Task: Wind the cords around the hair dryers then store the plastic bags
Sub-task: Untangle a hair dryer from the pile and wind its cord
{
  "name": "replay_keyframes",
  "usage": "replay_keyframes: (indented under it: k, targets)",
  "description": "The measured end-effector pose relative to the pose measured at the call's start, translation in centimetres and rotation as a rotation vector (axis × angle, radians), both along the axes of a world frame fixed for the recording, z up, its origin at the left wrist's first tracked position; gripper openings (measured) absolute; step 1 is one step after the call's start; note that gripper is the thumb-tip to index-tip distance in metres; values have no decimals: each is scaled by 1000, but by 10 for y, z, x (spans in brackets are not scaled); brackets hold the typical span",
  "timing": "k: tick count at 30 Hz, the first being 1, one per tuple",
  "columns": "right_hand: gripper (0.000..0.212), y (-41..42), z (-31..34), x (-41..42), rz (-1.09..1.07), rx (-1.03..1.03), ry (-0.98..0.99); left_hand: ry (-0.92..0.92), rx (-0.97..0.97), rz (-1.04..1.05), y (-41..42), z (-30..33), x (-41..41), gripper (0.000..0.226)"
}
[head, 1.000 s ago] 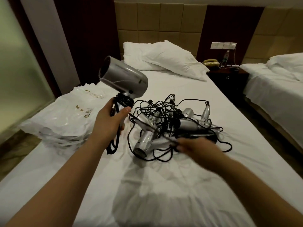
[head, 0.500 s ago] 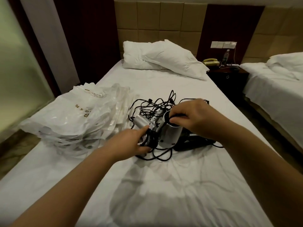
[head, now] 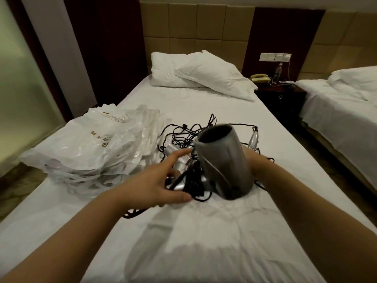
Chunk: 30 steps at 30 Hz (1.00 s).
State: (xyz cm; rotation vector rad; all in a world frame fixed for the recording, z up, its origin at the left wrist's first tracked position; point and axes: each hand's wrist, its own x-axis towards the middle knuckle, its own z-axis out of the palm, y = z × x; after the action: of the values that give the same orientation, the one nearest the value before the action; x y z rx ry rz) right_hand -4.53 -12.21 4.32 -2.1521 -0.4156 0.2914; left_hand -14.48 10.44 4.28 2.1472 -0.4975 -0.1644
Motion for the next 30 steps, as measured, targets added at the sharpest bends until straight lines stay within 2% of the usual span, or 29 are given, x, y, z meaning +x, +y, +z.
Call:
replay_keyframes:
  k: [2, 5, 8, 11, 15, 18, 21, 22, 25, 28, 30]
  targets:
    - [32, 2, -29, -9, -81, 110, 92, 126, -304, -5, 5, -2, 1, 76]
    - [32, 15, -59, -23, 0, 227, 57, 198, -670, 46, 4, -9, 12, 64]
    - [33, 24, -79, -28, -42, 195, -31, 179, -806, 161, -1, -7, 20, 39]
    - [30, 22, -89, -30, -64, 66, -50, 149, -877, 251, -1, -7, 23, 32]
    - [28, 16, -72, -34, 114, -293, -213, 74, -757, 447, -2, -8, 28, 20]
    - [18, 13, -56, -37, 262, -307, -255, 18, -660, 634, -1, -11, 38, 26]
    - [6, 3, -54, -35, 362, -356, -286, -32, -576, 722, 5, -14, 45, 31]
    - [6, -2, -54, -32, 351, -406, -266, -45, -548, 743, 8, -14, 45, 32]
    - [32, -9, -48, -20, 252, -479, -252, -75, -504, 782, 16, -14, 48, 35]
    - [37, -4, -16, -13, 189, -460, -389, -150, -236, 825, 23, -17, 50, 45]
    - [36, 4, 6, -15, 229, -421, -431, -190, -27, 844, 24, -19, 53, 60]
